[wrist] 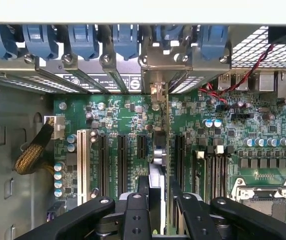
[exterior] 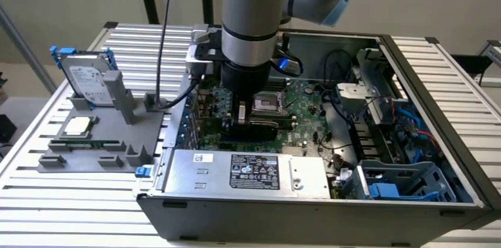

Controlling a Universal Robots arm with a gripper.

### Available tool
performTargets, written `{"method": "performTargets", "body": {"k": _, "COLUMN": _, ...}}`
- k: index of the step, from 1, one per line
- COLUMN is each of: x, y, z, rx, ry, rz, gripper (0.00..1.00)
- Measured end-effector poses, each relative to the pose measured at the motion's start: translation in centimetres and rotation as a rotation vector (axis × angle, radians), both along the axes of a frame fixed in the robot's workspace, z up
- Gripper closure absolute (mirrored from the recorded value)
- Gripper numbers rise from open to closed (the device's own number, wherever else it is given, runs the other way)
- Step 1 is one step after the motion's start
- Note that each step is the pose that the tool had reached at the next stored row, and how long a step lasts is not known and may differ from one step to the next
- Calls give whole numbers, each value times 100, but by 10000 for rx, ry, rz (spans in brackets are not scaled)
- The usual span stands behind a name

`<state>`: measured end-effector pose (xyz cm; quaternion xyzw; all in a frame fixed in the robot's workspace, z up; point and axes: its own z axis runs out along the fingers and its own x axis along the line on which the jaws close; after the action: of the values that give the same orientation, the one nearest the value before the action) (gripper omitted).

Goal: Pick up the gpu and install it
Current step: 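Press down on the gpu until it lock into place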

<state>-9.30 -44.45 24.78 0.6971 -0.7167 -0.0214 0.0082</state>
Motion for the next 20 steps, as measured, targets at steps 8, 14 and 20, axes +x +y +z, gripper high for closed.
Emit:
{"method": "performTargets", "body": {"k": 8, "x": 1, "y": 0, "z": 33, "rx": 5, "ry": 19, "rz": 0, "gripper": 65}}
{"method": "performTargets", "body": {"k": 14, "x": 1, "y": 0, "z": 219, "rx": 4, "ry": 24, "rz": 1, "gripper": 65}}
{"method": "performTargets", "body": {"k": 20, "x": 1, "y": 1, "z": 352, "rx": 3, "ry": 24, "rz": 1, "gripper": 80}}
